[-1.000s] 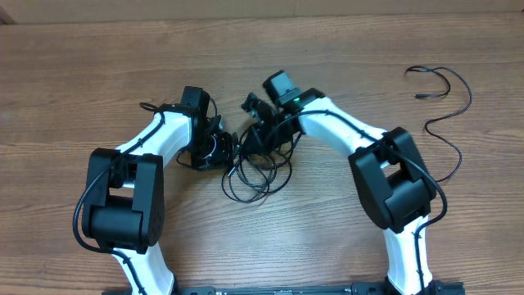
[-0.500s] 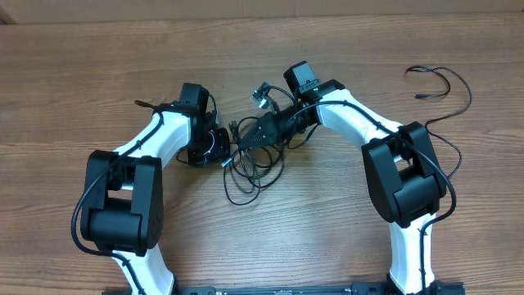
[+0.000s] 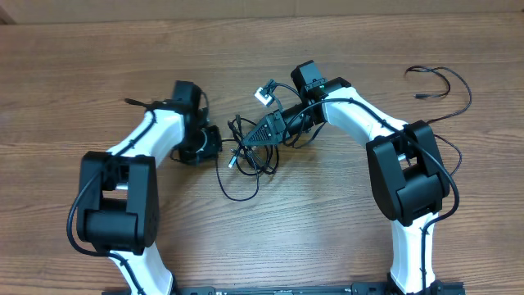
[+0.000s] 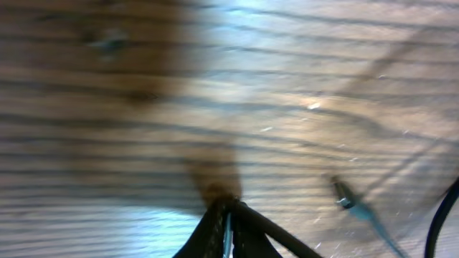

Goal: Untangle cables

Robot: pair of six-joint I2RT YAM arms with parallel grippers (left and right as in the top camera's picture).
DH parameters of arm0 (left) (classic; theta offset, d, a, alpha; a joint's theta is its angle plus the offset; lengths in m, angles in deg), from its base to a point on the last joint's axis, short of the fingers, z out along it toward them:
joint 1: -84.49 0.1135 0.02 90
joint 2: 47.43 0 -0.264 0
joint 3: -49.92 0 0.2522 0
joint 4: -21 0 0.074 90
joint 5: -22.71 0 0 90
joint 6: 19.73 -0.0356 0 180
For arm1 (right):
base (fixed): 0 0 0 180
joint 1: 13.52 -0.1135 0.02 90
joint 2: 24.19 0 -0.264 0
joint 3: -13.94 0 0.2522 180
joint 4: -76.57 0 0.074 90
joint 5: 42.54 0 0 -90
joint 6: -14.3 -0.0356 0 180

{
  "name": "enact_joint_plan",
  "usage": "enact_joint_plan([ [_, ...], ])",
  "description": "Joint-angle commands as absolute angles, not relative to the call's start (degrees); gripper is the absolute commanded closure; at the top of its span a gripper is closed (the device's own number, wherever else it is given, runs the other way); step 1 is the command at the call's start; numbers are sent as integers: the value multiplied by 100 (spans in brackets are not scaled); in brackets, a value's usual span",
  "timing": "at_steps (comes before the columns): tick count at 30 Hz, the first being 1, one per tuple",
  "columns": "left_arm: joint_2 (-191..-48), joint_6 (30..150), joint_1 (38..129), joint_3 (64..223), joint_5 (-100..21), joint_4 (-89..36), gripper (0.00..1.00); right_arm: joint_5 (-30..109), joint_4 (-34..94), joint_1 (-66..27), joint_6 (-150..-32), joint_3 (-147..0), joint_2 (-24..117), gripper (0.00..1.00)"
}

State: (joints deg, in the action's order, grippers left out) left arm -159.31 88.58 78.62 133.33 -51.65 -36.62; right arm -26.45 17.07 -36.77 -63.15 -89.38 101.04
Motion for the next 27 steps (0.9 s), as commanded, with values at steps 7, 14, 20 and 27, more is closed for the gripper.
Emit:
enact_joint_plan([
  [7,-14866,7173,8686,13746,-3734,-3859,65,-3237,1703,-3657,-6216,-8977,10007,96],
  [14,-14304,6683,8509,13744,-3224,-4117,64,-3240,1725,-3659,-6216,-8977,10007,96],
  [20,-14510,6383,8214,13680,-3113,-4226,79,-3246,1723,-3657,-6218,-8977,10007,96],
  [27,-14680,6106,8216,13516,-2497,-4222,73,-3500,1745,-3659,-6216,-8977,10007,96],
])
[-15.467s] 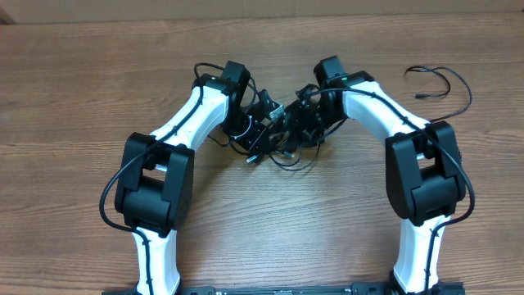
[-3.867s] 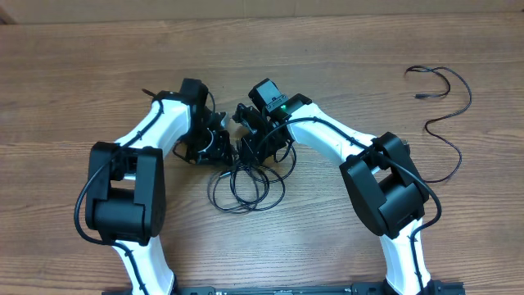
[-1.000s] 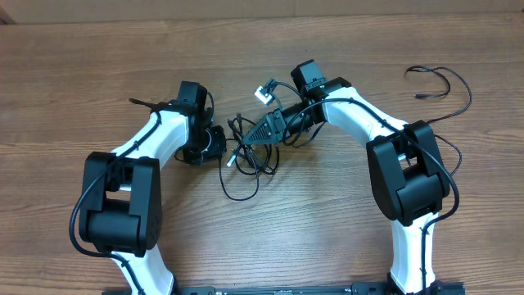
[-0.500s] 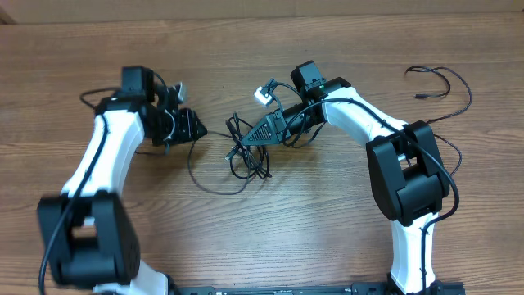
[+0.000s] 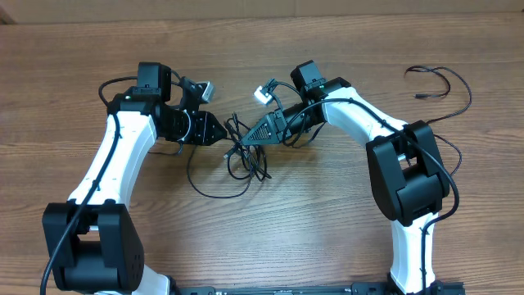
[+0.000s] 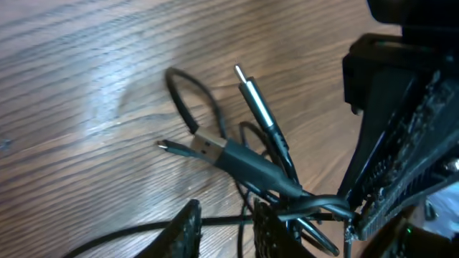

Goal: Untangle cables

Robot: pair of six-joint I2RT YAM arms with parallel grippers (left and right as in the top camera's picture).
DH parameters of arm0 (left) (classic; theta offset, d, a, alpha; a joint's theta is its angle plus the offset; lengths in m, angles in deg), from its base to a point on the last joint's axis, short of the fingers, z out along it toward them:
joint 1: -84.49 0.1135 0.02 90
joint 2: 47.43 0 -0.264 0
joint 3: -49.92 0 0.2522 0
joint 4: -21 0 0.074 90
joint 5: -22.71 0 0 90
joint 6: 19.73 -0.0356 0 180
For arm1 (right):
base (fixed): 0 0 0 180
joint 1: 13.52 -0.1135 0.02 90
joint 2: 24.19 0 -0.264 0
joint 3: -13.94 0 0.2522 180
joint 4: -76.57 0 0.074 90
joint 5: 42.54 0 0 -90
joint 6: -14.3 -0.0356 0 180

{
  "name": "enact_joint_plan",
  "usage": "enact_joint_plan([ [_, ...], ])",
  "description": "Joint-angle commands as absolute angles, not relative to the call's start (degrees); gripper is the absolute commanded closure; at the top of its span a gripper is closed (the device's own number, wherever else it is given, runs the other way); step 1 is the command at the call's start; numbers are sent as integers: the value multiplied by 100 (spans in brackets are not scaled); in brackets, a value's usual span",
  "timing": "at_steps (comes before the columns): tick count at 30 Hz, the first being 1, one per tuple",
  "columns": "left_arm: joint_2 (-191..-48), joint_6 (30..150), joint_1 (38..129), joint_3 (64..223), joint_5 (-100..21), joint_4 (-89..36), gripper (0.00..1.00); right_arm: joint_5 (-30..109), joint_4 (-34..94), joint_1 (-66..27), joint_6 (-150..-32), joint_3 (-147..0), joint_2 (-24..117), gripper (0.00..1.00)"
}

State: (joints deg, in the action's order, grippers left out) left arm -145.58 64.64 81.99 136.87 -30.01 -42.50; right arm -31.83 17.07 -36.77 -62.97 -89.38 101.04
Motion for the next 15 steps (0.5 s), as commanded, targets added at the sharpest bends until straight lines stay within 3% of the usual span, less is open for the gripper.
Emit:
enact_joint_plan([
  [1,-14689,6104,8216,13453,-2422,-4163,73,-3500,1749,-3659,-6216,-8977,10007,96],
  [15,-14698,5551,8203,12887,-1329,-3559,73,-3541,1771,-3659,-6238,-8977,10007,96],
])
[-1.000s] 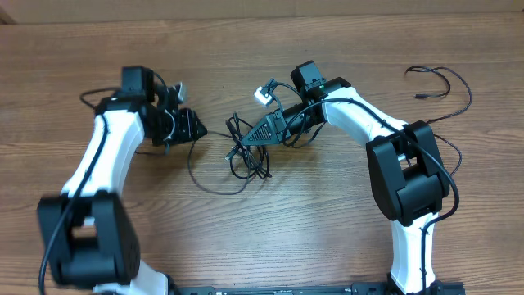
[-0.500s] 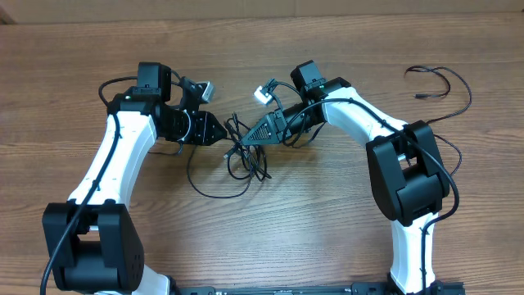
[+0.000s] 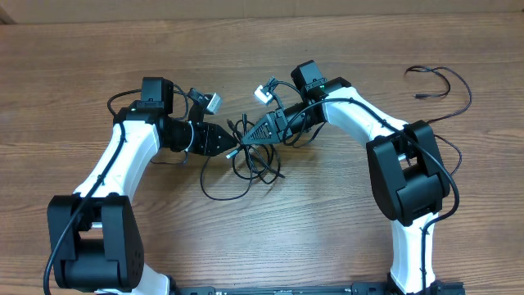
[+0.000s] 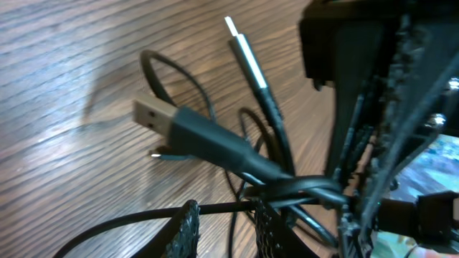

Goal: Untangle cables

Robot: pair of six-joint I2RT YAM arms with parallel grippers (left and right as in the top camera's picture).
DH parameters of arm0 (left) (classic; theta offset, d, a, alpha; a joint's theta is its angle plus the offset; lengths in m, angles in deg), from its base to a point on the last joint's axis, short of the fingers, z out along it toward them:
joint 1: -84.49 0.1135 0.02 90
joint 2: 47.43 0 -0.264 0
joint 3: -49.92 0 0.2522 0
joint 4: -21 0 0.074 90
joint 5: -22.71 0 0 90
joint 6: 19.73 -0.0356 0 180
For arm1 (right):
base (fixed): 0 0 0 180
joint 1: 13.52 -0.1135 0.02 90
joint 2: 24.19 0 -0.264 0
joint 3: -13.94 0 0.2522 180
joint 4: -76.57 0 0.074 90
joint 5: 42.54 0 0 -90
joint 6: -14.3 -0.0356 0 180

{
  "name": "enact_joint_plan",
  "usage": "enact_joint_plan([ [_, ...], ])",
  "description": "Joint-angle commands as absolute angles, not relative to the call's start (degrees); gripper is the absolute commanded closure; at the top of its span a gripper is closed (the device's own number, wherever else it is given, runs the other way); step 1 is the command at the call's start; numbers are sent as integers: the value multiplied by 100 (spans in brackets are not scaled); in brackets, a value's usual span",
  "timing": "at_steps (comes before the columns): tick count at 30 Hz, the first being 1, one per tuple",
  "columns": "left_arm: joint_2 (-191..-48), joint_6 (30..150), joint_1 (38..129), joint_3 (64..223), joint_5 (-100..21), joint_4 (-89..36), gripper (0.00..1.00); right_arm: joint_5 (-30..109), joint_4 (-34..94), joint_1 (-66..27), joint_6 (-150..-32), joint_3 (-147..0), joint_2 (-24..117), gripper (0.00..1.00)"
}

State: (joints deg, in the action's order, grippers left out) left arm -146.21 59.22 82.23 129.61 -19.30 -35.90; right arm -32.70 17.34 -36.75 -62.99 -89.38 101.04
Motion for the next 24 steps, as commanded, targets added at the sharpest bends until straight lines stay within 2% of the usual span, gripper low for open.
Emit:
enact_joint_plan([
  [1,-14698,5518,8203,12887,-1253,-3557,72,-3541,1771,-3659,-6238,-8977,10007,96],
  [9,-14709,5629,8188,12876,-1131,-3286,71,-3592,1819,-3666,-6236,-8977,10007,96],
  [16,-14718,6344,8074,12684,-1203,-2458,69,-3839,1878,-3666,-6236,-8977,10007,96],
  [24,-14718,7186,8028,12435,-1329,-1516,72,-3841,1876,-3694,-6234,-8977,10007,96],
])
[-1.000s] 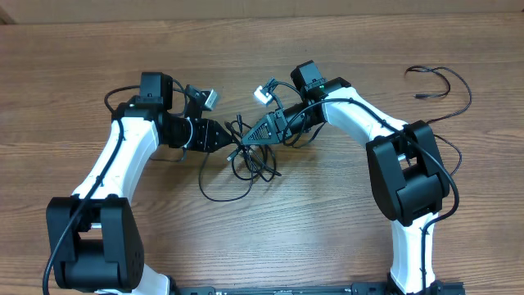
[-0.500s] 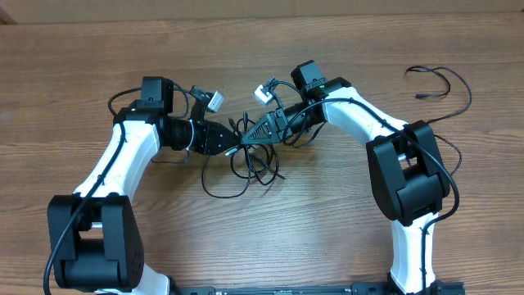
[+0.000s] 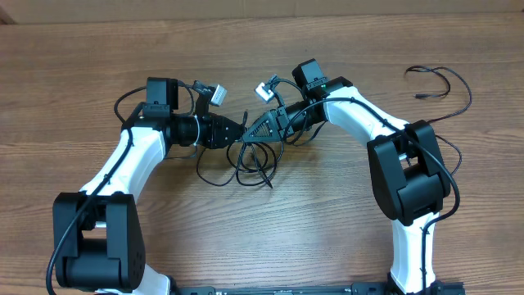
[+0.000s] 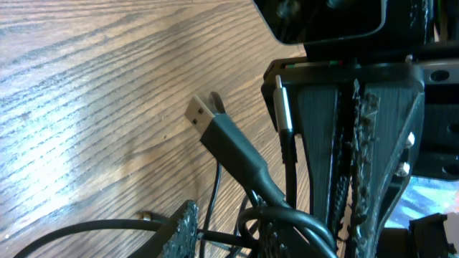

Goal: Untangle cables

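A tangle of black cables (image 3: pixel 255 156) lies mid-table, partly lifted. My right gripper (image 3: pixel 250 138) is shut on a bunch of its strands, and its dark ribbed fingers (image 4: pixel 323 143) fill the right of the left wrist view. A USB-A plug (image 4: pixel 208 118) and a thin metal plug (image 4: pixel 281 107) stick up beside them. My left gripper (image 3: pixel 239 133) meets the right one tip to tip. It (image 4: pixel 226 218) stands open with one thin strand crossing the gap. Loops hang down to the table (image 3: pixel 217 174).
A separate black cable (image 3: pixel 442 86) lies loose at the far right of the wooden table (image 3: pixel 344 238). White connectors (image 3: pixel 264 92) on the arms' own wiring sit just behind the two wrists.
My left gripper has moved right and a little toward the back, up against the right gripper's tip. The USB-A plug now shows closer and higher in the left wrist view. The right arm has not moved.
My left gripper was shut and low over the table, left of the tangle. Then it stood open farther back, facing the tangle with a strand across its gap. It was then closer, and now it touches the right gripper's tip. The right gripper held the bunch throughout.
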Robot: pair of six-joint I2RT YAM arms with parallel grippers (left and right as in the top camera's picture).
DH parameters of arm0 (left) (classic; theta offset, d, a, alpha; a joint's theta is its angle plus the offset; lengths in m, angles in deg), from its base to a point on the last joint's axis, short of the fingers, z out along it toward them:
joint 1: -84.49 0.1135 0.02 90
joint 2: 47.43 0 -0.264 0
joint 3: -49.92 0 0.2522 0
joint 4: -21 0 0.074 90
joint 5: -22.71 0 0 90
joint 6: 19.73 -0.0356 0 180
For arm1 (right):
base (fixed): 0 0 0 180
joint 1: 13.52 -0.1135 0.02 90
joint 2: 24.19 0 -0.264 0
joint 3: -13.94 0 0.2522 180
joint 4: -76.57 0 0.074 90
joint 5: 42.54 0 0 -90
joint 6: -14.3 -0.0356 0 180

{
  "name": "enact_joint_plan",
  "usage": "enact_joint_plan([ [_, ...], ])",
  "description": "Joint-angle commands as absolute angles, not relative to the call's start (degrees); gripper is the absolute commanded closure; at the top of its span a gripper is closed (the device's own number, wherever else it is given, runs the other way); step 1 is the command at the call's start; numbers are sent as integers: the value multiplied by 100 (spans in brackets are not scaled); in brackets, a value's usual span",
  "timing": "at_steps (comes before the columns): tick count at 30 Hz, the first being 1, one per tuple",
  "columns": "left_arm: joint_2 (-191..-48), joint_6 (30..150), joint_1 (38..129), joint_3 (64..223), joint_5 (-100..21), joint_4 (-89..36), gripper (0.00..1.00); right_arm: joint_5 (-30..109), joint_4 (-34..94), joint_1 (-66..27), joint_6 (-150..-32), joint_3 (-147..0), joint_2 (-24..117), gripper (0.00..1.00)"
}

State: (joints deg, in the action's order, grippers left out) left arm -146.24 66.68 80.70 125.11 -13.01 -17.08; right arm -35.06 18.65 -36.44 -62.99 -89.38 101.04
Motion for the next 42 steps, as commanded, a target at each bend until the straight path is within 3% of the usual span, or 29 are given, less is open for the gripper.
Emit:
enact_joint_plan([
  [1,-14718,7256,8028,12435,-1332,-1433,72,-3841,1878,-3710,-6234,-8977,10007,96],
  [5,-14718,7489,8028,12421,-1596,-1243,72,-3839,1906,-3791,-6227,-8977,10007,96],
  [16,-14720,8882,8039,12115,-4103,-1107,75,-3841,1948,-3812,-6214,-8977,10007,96],
  [22,-14720,9199,8046,11759,-4988,-805,70,-3860,1943,-3812,-6210,-8977,10007,96],
  [30,-14720,9183,8177,11621,-5602,-794,67,-3860,1948,-3810,-6188,-8977,10007,96],
  [38,-14731,8952,8220,11621,-5100,-821,65,-3157,1994,-3819,-6192,-8977,10007,96],
  [42,-14731,8836,8234,11621,-5091,-860,58,-2748,2011,-3834,-6227,-8977,10007,85],
])
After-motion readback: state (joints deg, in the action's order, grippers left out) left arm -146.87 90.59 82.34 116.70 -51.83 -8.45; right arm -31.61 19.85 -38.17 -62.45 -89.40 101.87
